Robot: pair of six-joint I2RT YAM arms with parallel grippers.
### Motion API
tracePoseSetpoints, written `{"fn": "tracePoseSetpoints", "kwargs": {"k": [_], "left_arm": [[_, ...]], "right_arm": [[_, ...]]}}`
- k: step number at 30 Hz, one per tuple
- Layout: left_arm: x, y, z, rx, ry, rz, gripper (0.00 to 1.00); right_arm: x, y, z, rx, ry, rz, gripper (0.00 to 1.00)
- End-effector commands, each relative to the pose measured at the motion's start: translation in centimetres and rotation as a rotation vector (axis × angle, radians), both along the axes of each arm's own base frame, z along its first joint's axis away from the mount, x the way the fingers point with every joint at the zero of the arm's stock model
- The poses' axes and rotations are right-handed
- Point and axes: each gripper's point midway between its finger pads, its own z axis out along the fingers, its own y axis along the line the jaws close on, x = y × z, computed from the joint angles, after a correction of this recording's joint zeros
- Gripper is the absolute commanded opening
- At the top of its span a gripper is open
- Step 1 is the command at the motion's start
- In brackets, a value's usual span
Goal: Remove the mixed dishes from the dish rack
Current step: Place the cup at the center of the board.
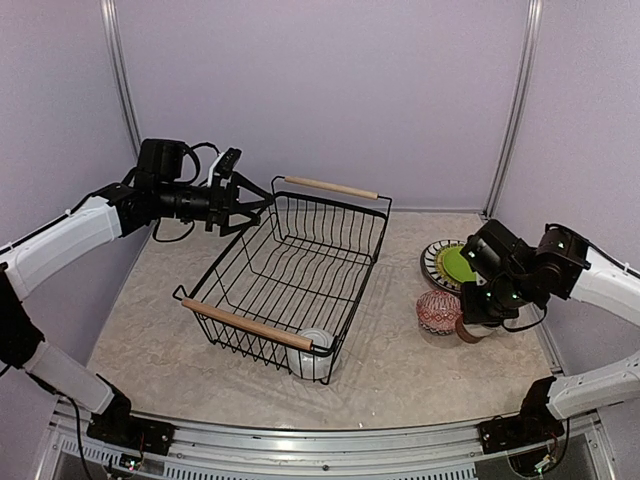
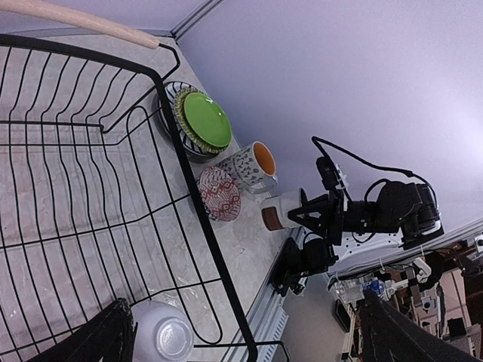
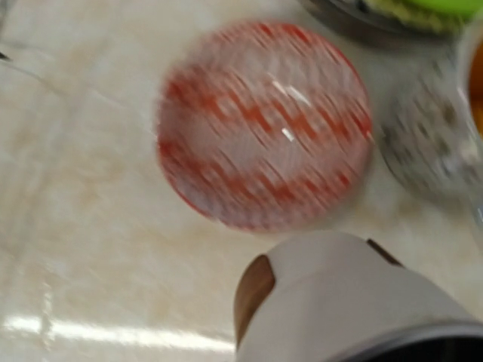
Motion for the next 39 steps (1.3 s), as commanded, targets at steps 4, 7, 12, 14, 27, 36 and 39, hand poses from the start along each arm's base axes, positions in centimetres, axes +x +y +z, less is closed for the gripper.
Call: {"fn": "tracePoseSetpoints", "kwargs": {"k": [4, 7, 12, 14, 27, 36, 39], "left_arm": [[0.1, -0.1, -0.2, -0.002, 0.016, -0.008, 0.99], [0.0, -0.2, -0.2, -0.001, 0.015, -0.009, 0.99], [-0.1, -0.1, 0.0, 0.005, 0.003, -0.004, 0.99], [-0.1, 0.0, 0.1, 0.005, -0.001, -0.003, 0.99], [-0.3, 0.1, 0.4, 0.011, -0.019, 0.005, 0.99], [-0.1, 0.1, 0.2, 0.015, -0.012, 0.004, 0.99], [0.0, 0.0, -0.1, 0.015, -0.004, 0.001, 0.99]], "right_arm": [[-1.9, -3.6, -2.7, -0.057, 0.059, -0.167, 0.0], [-0.9, -3.8, -3.3, -0.036, 0.015, -0.208, 0.0], [0.4, -4.9, -4.8, -0.013, -0.023, -0.277, 0.0], [1.0, -5.5, -5.2, -0.02, -0.034, -0.3, 0.0], [4.8, -4.6, -8.0, -0.008, -0.007, -0.259, 0.0], [4.5, -4.9, -9.7, -0.045, 0.034, -0.268, 0.05], [4.5, -4.9, -9.9, -0.044, 0.037, -0.267, 0.13]]}}
